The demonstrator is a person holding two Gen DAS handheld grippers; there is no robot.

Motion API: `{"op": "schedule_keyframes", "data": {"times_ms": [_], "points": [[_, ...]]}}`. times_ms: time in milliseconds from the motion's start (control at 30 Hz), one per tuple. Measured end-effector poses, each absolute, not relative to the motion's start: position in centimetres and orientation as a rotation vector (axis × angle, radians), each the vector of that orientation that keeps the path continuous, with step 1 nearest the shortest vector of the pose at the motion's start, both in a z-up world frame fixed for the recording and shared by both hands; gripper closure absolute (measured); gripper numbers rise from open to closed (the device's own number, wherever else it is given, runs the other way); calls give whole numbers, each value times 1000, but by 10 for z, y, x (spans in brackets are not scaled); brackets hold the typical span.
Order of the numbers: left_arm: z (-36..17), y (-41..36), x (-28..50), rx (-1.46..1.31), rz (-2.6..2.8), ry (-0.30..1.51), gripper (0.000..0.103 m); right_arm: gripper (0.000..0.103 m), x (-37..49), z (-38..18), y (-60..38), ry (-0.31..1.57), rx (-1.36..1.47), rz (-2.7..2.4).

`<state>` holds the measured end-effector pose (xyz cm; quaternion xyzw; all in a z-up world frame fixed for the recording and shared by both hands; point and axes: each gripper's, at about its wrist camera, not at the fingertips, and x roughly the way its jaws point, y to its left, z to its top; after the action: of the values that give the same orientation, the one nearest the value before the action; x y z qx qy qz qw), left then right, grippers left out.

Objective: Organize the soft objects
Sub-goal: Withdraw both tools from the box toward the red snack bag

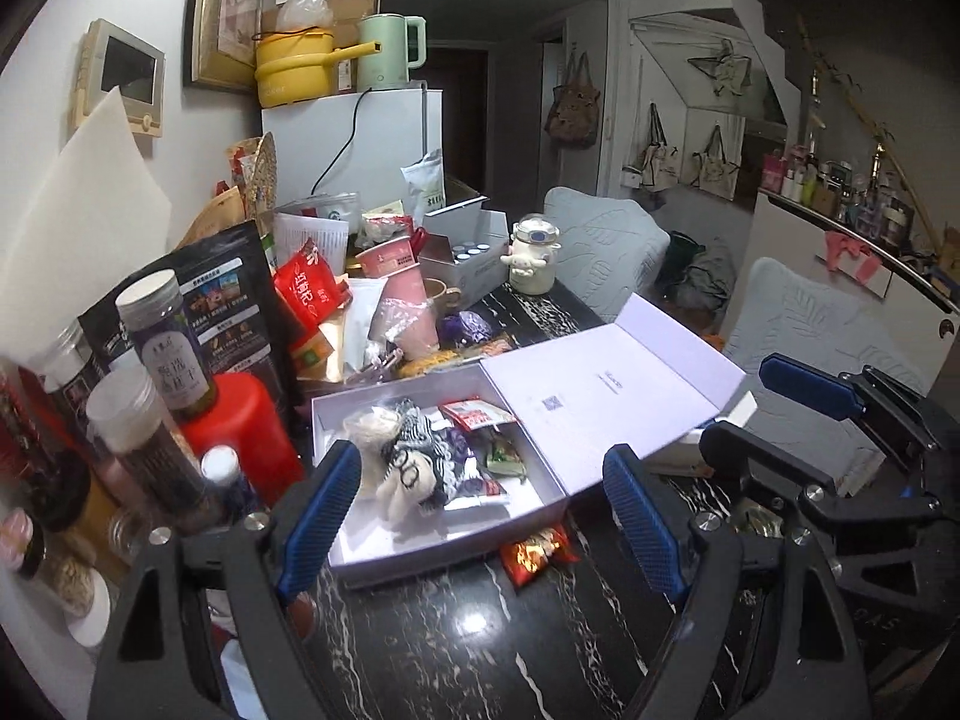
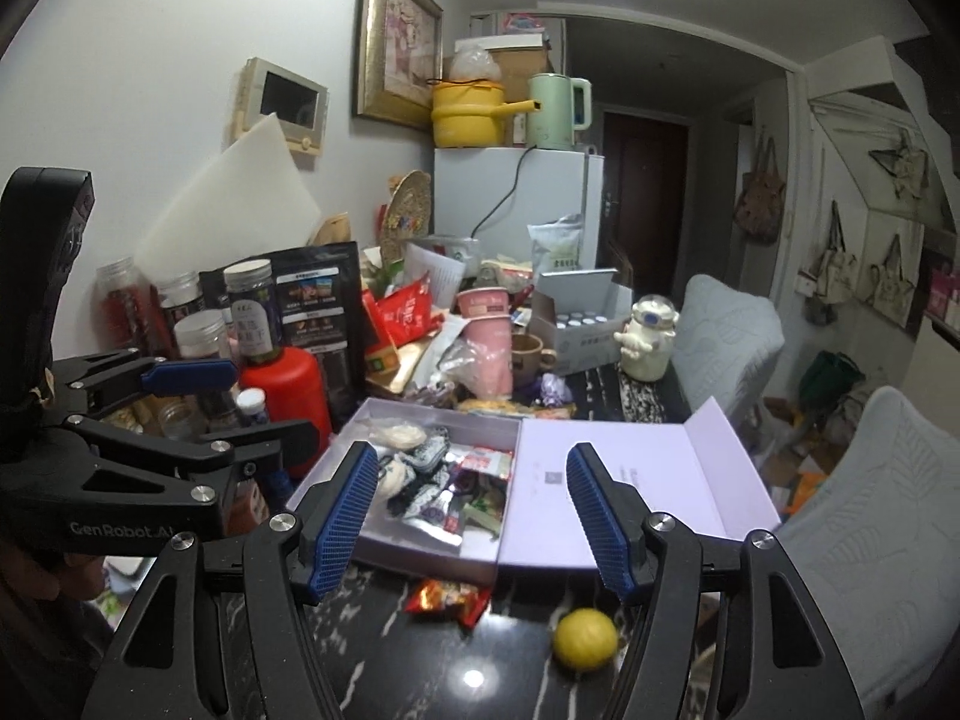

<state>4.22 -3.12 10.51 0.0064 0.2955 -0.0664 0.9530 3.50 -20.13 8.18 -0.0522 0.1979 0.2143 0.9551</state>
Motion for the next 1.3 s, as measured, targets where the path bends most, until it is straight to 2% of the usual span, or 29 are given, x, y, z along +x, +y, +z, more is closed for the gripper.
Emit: {"op": "schedule_keyframes", "data": {"times_ms": [567,1300], "points": [[51,-34,19,-6,-181,661,20,37,18,20,-209,512,-91,418],[-43,-38,52,-91,-163,863,20,37,60,-65,-215,733,-72,402]]}}
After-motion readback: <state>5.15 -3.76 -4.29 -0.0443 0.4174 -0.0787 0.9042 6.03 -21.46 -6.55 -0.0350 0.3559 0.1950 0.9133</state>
